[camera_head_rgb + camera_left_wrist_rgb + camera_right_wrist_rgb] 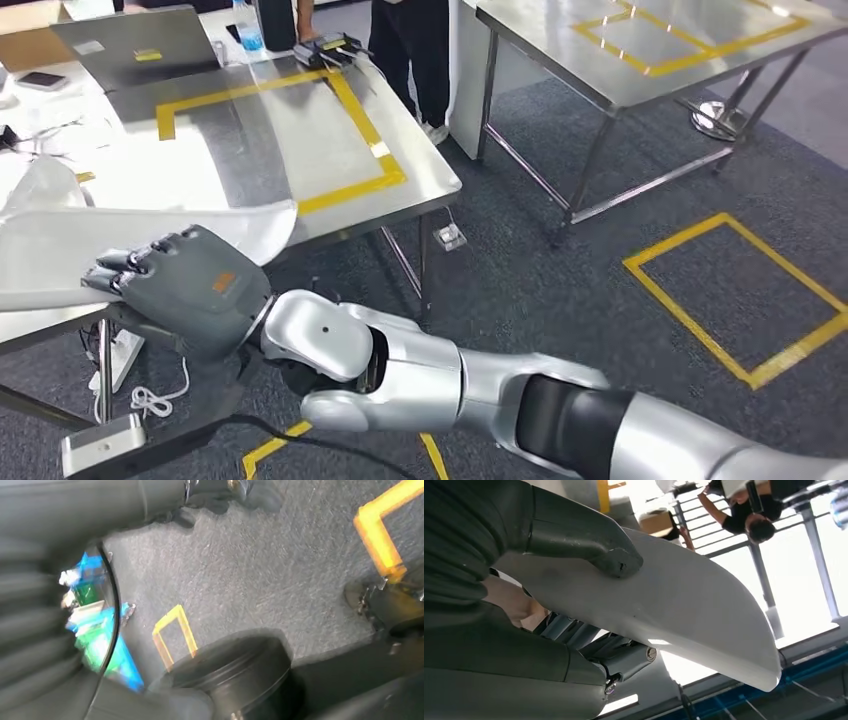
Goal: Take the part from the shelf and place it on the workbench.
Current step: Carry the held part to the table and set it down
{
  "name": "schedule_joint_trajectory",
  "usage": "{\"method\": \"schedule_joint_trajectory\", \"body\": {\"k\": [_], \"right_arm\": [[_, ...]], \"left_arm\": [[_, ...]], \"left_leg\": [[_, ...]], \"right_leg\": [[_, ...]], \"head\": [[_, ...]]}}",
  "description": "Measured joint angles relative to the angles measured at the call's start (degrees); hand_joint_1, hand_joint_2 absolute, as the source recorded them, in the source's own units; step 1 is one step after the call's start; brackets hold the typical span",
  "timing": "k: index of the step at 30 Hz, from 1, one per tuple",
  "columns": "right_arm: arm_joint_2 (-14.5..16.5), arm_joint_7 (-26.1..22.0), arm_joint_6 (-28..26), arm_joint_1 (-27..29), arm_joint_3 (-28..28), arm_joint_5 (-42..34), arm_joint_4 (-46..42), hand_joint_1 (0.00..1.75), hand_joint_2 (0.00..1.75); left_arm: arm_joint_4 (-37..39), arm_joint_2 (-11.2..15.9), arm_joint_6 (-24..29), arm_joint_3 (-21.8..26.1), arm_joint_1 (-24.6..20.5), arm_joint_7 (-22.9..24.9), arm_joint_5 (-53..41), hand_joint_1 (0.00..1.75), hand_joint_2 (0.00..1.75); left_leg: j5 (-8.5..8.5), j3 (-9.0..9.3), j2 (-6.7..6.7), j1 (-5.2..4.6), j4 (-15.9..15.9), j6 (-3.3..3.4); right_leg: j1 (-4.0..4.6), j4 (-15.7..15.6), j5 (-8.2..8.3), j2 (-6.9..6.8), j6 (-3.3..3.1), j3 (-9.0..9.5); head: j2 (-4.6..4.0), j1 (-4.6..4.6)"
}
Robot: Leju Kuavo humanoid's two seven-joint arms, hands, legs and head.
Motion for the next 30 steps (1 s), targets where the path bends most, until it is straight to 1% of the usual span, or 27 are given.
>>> {"method": "schedule_joint_trajectory", "body": {"k": [2,3,4,5,7,8,9,10,11,12,13,14,15,16,17,18,19,20,22,23,24,25,26,27,28,29,30], "right_arm": [[0.01,0.01,-0.04,-0.17,-0.04,-0.03,0.03,1.75,1.75],[0.01,-0.01,-0.08,-0.29,-0.06,-0.03,0.04,1.75,1.75],[0.01,-0.03,-0.11,-0.45,-0.08,-0.03,0.06,1.75,1.75],[0.00,-0.04,-0.13,-0.54,-0.09,-0.03,0.10,1.75,1.75],[-0.05,-0.04,-0.15,-0.54,-0.10,-0.04,0.24,1.75,1.75],[-0.11,-0.04,-0.15,-0.46,-0.10,-0.05,0.34,1.75,1.75],[-0.17,-0.04,-0.16,-0.39,-0.10,-0.08,0.45,1.75,1.75],[-0.22,-0.05,-0.17,-0.38,-0.10,-0.10,0.56,1.75,1.75],[-0.24,-0.05,-0.19,-0.39,-0.10,-0.11,0.63,1.75,1.75],[-0.25,-0.05,-0.22,-0.39,-0.10,-0.11,0.68,1.75,1.75],[-0.25,-0.01,-0.29,-0.38,-0.09,-0.10,0.72,1.75,1.75],[-0.24,0.09,-0.39,-0.35,-0.09,-0.06,0.74,1.75,1.75],[-0.24,0.31,-0.49,-0.27,-0.09,0.01,0.76,1.75,1.75],[-0.23,0.62,-0.58,-0.20,-0.10,0.17,0.76,1.75,1.75],[-0.20,0.98,-0.64,-0.09,-0.11,0.43,0.69,1.75,1.75],[-0.16,1.41,-0.66,0.04,-0.15,0.77,0.56,1.75,1.75],[-0.09,1.73,-0.64,0.15,-0.19,1.19,0.39,1.75,1.75],[-0.03,2.01,-0.53,0.34,-0.22,1.62,0.19,1.75,1.75],[0.03,2.38,-0.15,0.93,-0.27,2.29,-0.08,1.75,1.75],[0.04,2.50,0.07,1.31,-0.30,2.53,-0.15,1.75,1.75],[0.04,2.56,0.21,1.64,-0.33,2.69,-0.19,1.75,1.75],[0.04,2.57,0.29,1.85,-0.37,2.80,-0.20,1.75,1.75],[0.07,2.54,0.34,1.96,-0.44,2.90,-0.22,1.75,1.75],[0.10,2.49,0.37,1.99,-0.50,2.96,-0.27,1.75,1.75],[0.13,2.43,0.40,2.00,-0.55,2.99,-0.31,1.75,1.75],[0.15,2.39,0.46,2.03,-0.61,3.03,-0.37,1.75,1.75],[0.15,2.32,0.53,2.10,-0.64,3.04,-0.40,1.75,1.75]], "left_arm": [[-0.10,-0.08,0.00,0.00,-0.14,-0.03,0.00,0.00,1.75],[-0.13,-0.11,0.00,0.00,-0.13,-0.03,-0.01,0.00,1.75],[-0.15,-0.14,0.00,0.00,-0.12,-0.03,-0.03,0.00,1.75],[-0.16,-0.15,0.00,0.00,-0.12,-0.01,-0.07,0.00,1.75],[-0.13,-0.09,0.00,0.00,-0.07,0.07,-0.21,0.00,1.75],[-0.12,-0.08,0.00,0.00,-0.03,0.10,-0.28,0.00,1.75],[-0.11,-0.09,0.00,-0.01,0.02,0.14,-0.34,0.00,1.75],[-0.11,-0.10,0.00,-0.01,0.05,0.16,-0.39,0.00,1.75],[-0.12,-0.13,0.00,-0.02,0.06,0.20,-0.42,0.00,1.75],[-0.12,-0.15,0.00,-0.02,0.07,0.23,-0.46,0.00,1.75],[-0.12,-0.18,0.00,-0.02,0.05,0.26,-0.51,0.00,1.75],[-0.12,-0.19,0.00,-0.02,0.01,0.28,-0.62,0.00,1.75],[-0.12,-0.19,0.00,-0.02,-0.04,0.33,-0.74,0.00,1.75],[-0.13,-0.19,0.00,-0.03,-0.08,0.36,-0.88,0.00,1.75],[-0.14,-0.19,0.00,-0.04,-0.13,0.38,-1.03,0.00,1.75],[-0.17,-0.19,0.00,-0.05,-0.17,0.39,-1.20,0.00,1.75],[-0.20,-0.21,0.00,-0.08,-0.24,0.37,-1.36,0.00,1.75],[-0.22,-0.24,0.00,-0.13,-0.31,0.36,-1.50,0.00,1.75],[-0.25,-0.31,-0.01,-0.33,-0.39,0.36,-1.66,0.00,1.75],[-0.27,-0.33,-0.02,-0.42,-0.45,0.35,-1.67,0.00,1.75],[-0.29,-0.33,-0.03,-0.50,-0.55,0.37,-1.67,0.00,1.75],[-0.31,-0.33,-0.04,-0.54,-0.66,0.40,-1.67,0.00,1.75],[-0.33,-0.32,-0.04,-0.58,-0.77,0.45,-1.67,0.00,1.75],[-0.31,-0.29,-0.04,-0.66,-0.74,0.55,-1.68,0.00,1.75],[-0.26,-0.25,-0.04,-0.74,-0.66,0.62,-1.67,0.00,1.75],[-0.21,-0.20,-0.04,-0.82,-0.63,0.67,-1.64,0.00,1.75],[-0.17,-0.17,-0.04,-0.88,-0.56,0.67,-1.56,0.00,1.75]], "left_leg": [[-0.13,0.81,-0.11,0.07,-0.30,0.64],[-0.32,1.34,-0.16,0.21,-0.54,0.96],[-0.56,1.96,-0.19,0.33,-0.71,1.23],[-0.88,2.48,-0.18,0.41,-0.87,1.46],[-1.70,3.21,-0.17,0.43,-0.89,1.68],[-2.14,3.61,-0.20,0.43,-0.87,1.68],[-2.61,4.09,-0.24,0.44,-0.86,1.61],[-3.11,4.68,-0.29,0.45,-0.84,1.50],[-3.64,5.38,-0.33,0.46,-0.84,1.34],[-4.19,5.89,-0.34,0.46,-0.84,1.15],[-4.70,6.42,-0.39,0.42,-0.82,0.88],[-5.18,6.73,-0.38,0.40,-0.87,0.51],[-5.46,7.04,-0.37,0.36,-0.77,0.10],[-5.61,7.53,-0.34,0.34,-0.72,-0.33],[-5.73,7.65,-0.27,0.37,-0.49,-0.68],[-5.64,7.54,-0.21,0.40,0.51,-0.94],[-5.78,6.70,-0.17,0.44,2.27,-1.11],[-6.31,5.03,-0.14,0.50,5.11,-1.27],[-8.63,0.59,-0.11,0.56,11.86,-1.63],[-9.74,-1.44,-0.09,0.59,14.28,-1.79],[-9.99,-2.69,-0.08,0.59,15.17,-1.85],[-8.99,-3.01,-0.07,0.59,14.28,-1.82],[-6.79,-2.47,-0.06,0.59,11.60,-1.71],[-3.80,-1.40,-0.04,0.59,7.76,-1.54],[-1.83,-0.42,0.00,0.47,4.23,-1.34],[-0.65,0.41,0.07,0.34,1.60,-1.00],[-0.24,0.80,0.10,0.21,0.18,-0.58]], "right_leg": [[0.01,0.52,-0.12,0.01,0.60,0.04],[0.00,1.76,-0.03,-0.04,0.88,-0.37],[-0.08,3.88,-0.17,-0.10,1.20,-1.52],[-0.24,6.93,-0.69,-0.18,1.56,-3.41],[-0.61,13.57,-3.11,-0.31,2.24,-8.29],[-0.80,15.57,-4.09,-0.36,2.48,-10.29],[-0.94,15.92,-4.14,-0.40,2.61,-11.49],[-1.05,14.27,-2.85,-0.45,2.64,-11.63],[-1.12,10.80,-0.28,-0.50,2.56,-10.79],[-1.14,6.56,2.75,-0.59,2.37,-9.54],[-1.01,3.13,4.46,-0.68,2.15,-8.44],[-0.83,0.88,5.50,-0.72,1.86,-7.62],[-0.68,-0.11,5.67,-0.72,1.51,-7.27],[-0.54,-0.12,5.13,-0.66,1.12,-6.99],[-0.61,-0.31,5.35,-0.56,0.72,-6.45],[-0.71,-0.51,5.30,-0.51,0.26,-5.81],[-0.80,-0.61,5.04,-0.50,-0.13,-5.10],[-0.87,-0.72,4.69,-0.49,-0.47,-4.44],[-0.76,-0.74,3.76,-0.51,-0.92,-3.56],[-0.67,-0.72,3.27,-0.48,-1.00,-3.11],[-0.62,-0.70,2.78,-0.43,-1.01,-2.59],[-0.59,-0.68,2.29,-0.36,-0.96,-1.97],[-0.59,-0.66,1.74,-0.28,-0.87,-1.22],[-0.59,-0.66,1.18,-0.23,-0.73,-0.64],[-0.55,-0.59,0.66,-0.17,-0.52,-0.08],[-0.47,-0.54,0.22,-0.10,-0.23,0.19],[-0.39,-0.45,-0.12,-0.08,0.11,0.33]], "head": [[0.00,0.10],[0.00,0.21],[0.00,0.32],[0.01,0.41],[0.01,0.55],[0.01,0.57],[0.00,0.59],[0.00,0.61],[0.00,0.64],[0.00,0.66],[0.00,0.58],[0.00,0.51],[0.00,0.43],[0.00,0.37],[0.00,0.42],[0.00,0.44],[0.00,0.38],[0.00,0.34],[0.00,0.23],[0.00,0.26],[0.00,0.26],[0.00,0.25],[0.00,0.25],[0.00,0.24],[0.00,0.11],[0.00,-0.02],[0.00,-0.11]]}}
